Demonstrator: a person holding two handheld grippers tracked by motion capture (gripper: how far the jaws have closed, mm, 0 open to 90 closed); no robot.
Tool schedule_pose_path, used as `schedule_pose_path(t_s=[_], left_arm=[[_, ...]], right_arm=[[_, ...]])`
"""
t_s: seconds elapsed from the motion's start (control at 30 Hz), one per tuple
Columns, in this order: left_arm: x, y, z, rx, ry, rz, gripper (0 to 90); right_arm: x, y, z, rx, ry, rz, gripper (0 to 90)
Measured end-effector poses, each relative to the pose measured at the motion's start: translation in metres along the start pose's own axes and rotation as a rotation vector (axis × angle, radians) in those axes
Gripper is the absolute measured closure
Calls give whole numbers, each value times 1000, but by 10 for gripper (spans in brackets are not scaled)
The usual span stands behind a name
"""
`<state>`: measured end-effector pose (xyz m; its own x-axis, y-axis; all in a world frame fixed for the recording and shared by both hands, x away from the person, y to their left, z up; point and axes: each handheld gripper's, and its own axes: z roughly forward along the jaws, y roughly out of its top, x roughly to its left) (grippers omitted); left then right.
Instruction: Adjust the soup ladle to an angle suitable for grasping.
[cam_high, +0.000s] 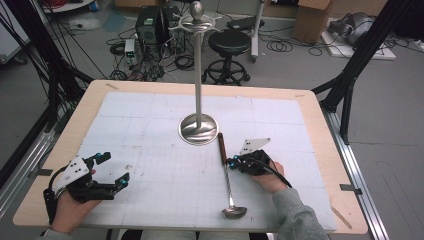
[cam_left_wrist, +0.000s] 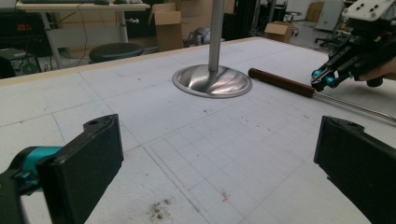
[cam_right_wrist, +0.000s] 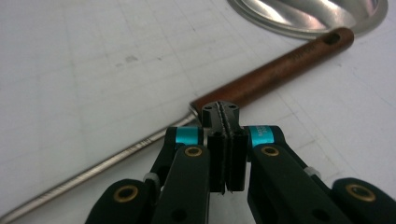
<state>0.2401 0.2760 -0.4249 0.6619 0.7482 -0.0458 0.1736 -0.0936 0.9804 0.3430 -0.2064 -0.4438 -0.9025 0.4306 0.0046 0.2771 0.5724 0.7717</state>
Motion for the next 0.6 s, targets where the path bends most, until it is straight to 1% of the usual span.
schedule_pose_path(t_s=[0.03,0.07,0.17,0.27,0.3,0.33,0.5,0.6], left_arm=[[0,0,0,-1,1,-1,17],[0,0,0,0,3,-1,18],[0,0,0,0,3,-4,18],[-1,0,1,-1,0,-1,17],[-1,0,1,0,0,3,17],[-1,1,1,3,2,5,17],[-1,1,3,1,-6,3,17],[0,1,5,5,-9,5,18]], right_arm=[[0,0,0,0,0,0,900],[2,1,-2,-12,7,-4,900],[12,6,-9,-39,60,-24,900],[24,8,-14,-43,107,-43,900],[31,8,-14,-31,142,-46,900],[31,8,-14,-31,142,-46,900],[44,7,-9,26,200,-81,900],[50,8,-5,54,218,-83,900]])
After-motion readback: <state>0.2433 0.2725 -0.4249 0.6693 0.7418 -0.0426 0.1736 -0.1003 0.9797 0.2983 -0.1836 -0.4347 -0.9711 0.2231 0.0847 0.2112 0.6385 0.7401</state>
